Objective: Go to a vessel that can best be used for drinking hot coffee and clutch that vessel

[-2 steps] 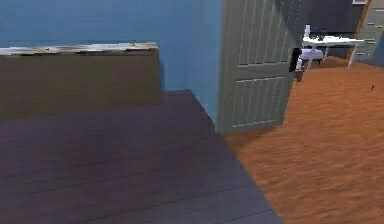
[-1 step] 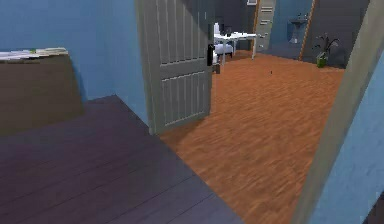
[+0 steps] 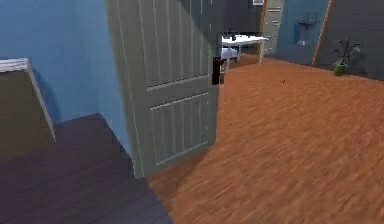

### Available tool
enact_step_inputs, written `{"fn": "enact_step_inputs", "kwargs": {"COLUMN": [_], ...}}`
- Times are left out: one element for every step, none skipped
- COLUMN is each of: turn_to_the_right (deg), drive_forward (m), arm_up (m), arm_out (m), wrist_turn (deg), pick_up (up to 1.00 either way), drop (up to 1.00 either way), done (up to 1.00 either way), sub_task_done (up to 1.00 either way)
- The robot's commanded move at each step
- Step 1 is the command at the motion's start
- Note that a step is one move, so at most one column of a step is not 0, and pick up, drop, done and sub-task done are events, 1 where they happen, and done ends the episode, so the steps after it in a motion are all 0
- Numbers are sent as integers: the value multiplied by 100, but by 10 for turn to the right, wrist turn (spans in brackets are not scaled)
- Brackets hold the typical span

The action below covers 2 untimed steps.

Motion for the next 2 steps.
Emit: {"fn": "enact_step_inputs", "kwargs": {"turn_to_the_right": [-60,0], "drive_forward": [0,20], "arm_up": [0,0], "arm_out": [0,0], "wrist_turn": [0,0], "pick_up": [0,0], "drop": [0,0], "done": [0,0], "sub_task_done": [0,0]}}
